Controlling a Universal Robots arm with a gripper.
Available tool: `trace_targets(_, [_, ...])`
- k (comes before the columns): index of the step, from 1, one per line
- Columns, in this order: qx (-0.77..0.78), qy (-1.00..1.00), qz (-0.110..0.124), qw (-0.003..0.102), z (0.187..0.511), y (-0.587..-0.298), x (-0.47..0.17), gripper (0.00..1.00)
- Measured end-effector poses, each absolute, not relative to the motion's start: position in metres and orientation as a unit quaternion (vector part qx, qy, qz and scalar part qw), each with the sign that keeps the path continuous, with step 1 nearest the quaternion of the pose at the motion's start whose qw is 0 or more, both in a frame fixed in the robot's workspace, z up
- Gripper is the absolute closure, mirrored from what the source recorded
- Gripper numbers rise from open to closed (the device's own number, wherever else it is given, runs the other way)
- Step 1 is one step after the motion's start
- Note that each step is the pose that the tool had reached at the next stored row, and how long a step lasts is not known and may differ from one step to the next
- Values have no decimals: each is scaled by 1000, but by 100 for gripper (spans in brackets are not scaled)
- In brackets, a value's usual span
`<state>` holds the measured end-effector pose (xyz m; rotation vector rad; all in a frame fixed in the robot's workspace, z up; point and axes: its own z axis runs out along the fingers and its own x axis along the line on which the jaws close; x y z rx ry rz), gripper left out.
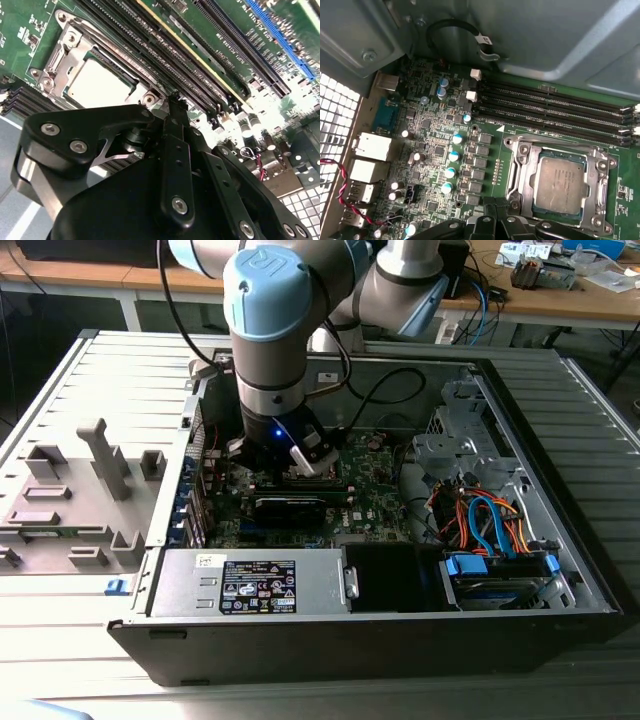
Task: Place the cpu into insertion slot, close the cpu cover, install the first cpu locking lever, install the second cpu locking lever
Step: 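Install the second cpu locking lever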
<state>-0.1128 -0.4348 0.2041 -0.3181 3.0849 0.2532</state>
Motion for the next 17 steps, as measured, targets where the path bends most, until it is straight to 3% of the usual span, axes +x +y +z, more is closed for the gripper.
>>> trace_targets(8, [-104, 990, 90, 16, 201, -435, -113, 89])
trace_targets(13, [-104, 991, 87, 16, 215, -435, -112, 89])
trace_targets(17, [-104, 992, 67, 11, 217, -435, -104, 89])
